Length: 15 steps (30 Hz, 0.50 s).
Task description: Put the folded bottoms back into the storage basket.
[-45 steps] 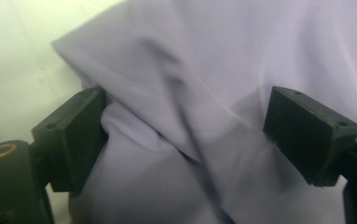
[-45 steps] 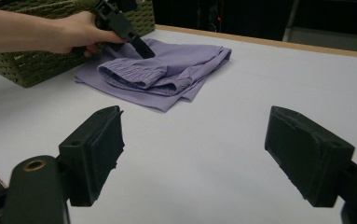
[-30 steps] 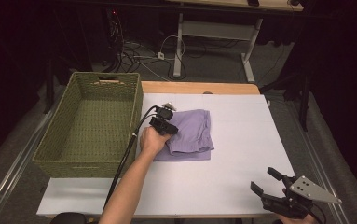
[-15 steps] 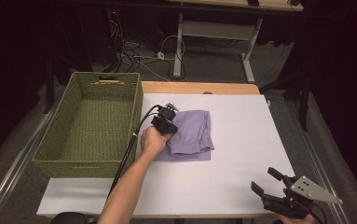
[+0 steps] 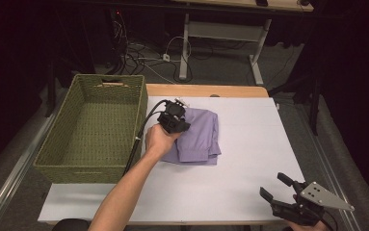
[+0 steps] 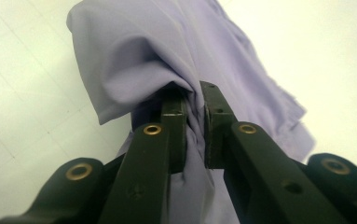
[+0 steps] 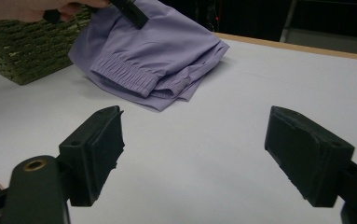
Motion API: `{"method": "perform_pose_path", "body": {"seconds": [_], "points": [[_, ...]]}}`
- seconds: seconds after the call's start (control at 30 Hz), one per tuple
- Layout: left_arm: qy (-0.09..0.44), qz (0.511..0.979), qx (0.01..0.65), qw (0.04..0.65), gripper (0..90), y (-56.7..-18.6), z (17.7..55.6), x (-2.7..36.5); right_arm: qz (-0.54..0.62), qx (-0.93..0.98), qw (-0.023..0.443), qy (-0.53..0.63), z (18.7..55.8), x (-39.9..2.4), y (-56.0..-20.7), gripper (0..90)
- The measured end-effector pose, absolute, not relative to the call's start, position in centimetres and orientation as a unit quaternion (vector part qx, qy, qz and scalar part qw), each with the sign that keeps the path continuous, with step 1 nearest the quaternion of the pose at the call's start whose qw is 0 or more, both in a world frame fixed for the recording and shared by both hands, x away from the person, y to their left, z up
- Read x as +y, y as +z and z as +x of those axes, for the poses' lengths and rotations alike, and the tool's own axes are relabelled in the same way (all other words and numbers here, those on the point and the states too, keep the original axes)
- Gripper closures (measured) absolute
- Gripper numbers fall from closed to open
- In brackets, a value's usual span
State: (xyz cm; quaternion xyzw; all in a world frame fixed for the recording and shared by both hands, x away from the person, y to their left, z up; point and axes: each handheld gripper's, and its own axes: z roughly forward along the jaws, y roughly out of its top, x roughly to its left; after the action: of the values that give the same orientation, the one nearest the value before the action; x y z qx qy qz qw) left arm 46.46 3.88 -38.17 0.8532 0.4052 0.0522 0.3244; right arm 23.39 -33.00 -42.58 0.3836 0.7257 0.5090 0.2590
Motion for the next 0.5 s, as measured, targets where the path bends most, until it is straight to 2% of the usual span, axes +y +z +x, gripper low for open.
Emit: {"method": "perform_pose_path", "body": {"seconds": [0.5], "points": [[0.045, 0.844, 0.393, 0.362, 80.6, -34.6, 45.0, 6.5, 0.387, 0.726, 0.259, 0.506, 23.5, -33.0, -42.6, 19.8]]}}
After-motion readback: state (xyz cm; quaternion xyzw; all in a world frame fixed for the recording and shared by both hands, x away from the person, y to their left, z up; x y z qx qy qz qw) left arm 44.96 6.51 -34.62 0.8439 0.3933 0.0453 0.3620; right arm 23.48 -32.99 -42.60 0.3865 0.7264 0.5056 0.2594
